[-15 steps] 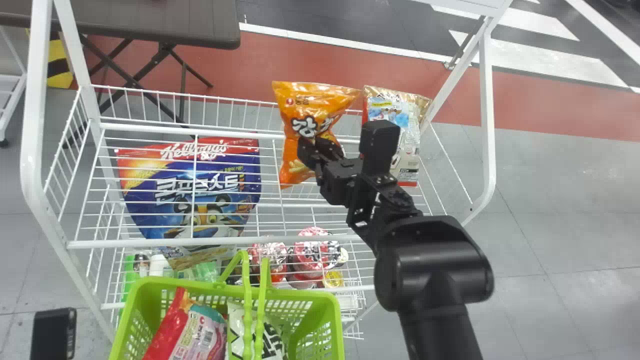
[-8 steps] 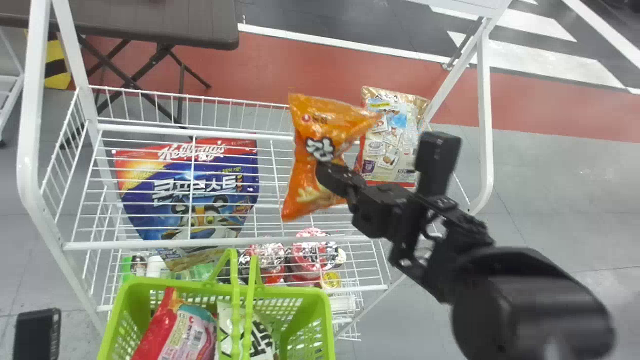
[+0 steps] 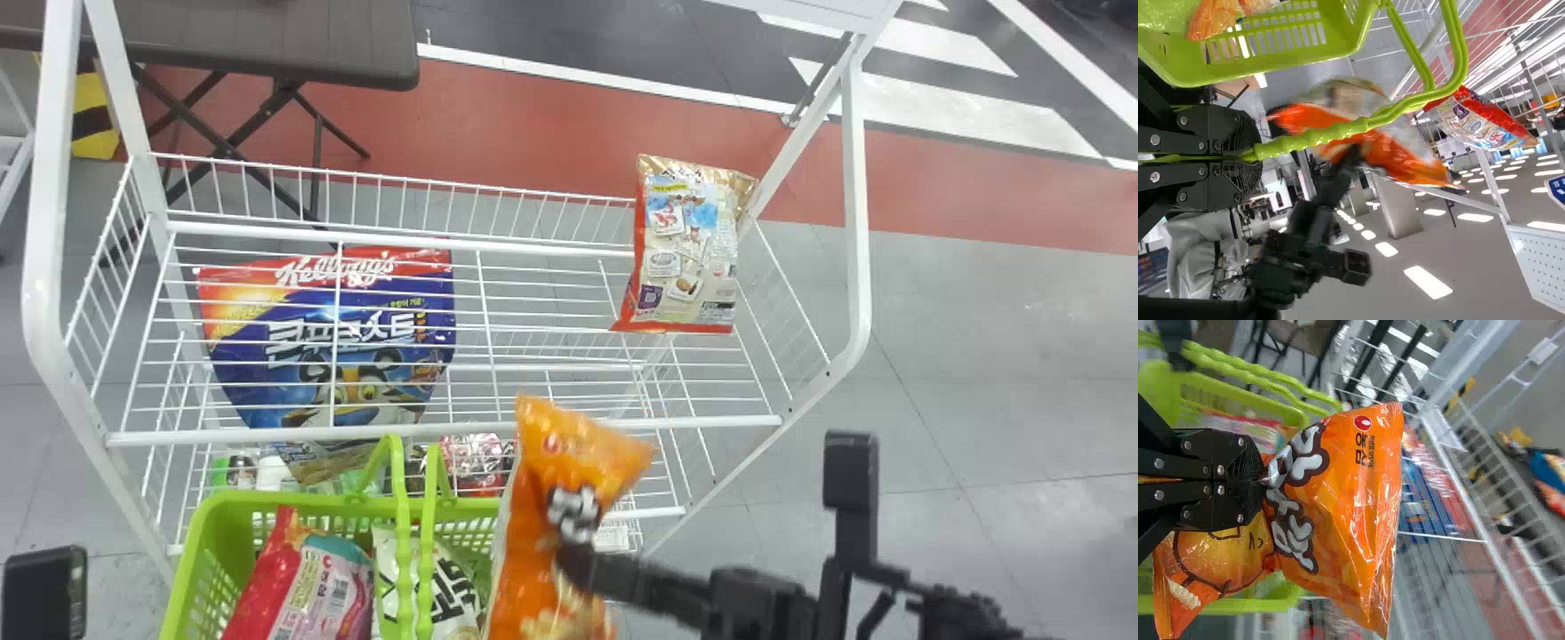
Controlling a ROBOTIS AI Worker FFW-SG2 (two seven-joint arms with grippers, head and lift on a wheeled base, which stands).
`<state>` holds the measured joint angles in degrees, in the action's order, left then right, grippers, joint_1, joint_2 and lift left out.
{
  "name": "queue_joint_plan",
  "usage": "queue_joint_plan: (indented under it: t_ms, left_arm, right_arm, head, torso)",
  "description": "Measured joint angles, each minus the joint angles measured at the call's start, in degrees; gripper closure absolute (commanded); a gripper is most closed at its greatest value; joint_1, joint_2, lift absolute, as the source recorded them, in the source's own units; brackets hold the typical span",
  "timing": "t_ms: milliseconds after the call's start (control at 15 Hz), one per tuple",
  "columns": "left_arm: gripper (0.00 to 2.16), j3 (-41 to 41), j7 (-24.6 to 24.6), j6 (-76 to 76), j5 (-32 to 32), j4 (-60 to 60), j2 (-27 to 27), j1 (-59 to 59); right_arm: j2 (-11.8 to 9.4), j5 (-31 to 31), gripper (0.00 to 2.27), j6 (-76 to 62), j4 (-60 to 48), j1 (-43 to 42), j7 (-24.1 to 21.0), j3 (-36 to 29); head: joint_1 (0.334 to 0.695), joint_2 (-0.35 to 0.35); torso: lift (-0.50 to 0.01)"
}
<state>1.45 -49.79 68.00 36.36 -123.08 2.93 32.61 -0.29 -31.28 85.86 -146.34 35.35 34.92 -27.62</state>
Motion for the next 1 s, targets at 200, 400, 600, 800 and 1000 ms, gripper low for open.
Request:
queue_joint_plan:
  t_ms: [200,400,600,800,1000]
  left_arm:
    - [1.1,-0.8,0.1,-0.3,-0.1,-0.1,-0.1,0.1]
    - [1.1,-1.9,0.0,-0.4,-0.3,-0.6,-0.1,0.7]
    - [1.1,-2.9,0.2,-0.7,-0.7,-1.5,0.0,1.5]
    - [1.1,-4.0,0.8,-0.7,-1.3,-1.9,0.1,1.8]
    - [1.1,-4.3,0.7,-0.8,-1.6,-2.0,0.2,1.9]
  right_arm:
    - [0.1,-1.4,2.24,2.7,6.2,1.9,1.4,2.8]
    - [0.1,-2.0,2.24,0.2,12.5,1.6,0.9,6.0]
    - [0.1,-5.4,2.24,-7.3,18.5,0.3,0.8,6.7]
    - [0.1,-11.3,2.24,-6.4,21.7,-0.8,0.7,5.6]
    - [0.1,-10.1,2.24,-5.4,22.4,-0.1,0.2,5.9]
  head:
    - [0.695,-0.35]
    - [0.695,-0.35]
    - [0.695,-0.35]
    - [0.695,-0.35]
    - [0.695,-0.35]
  torso:
    - [0.0]
    - [0.0]
    - [0.0]
    - [0.0]
    - [0.0]
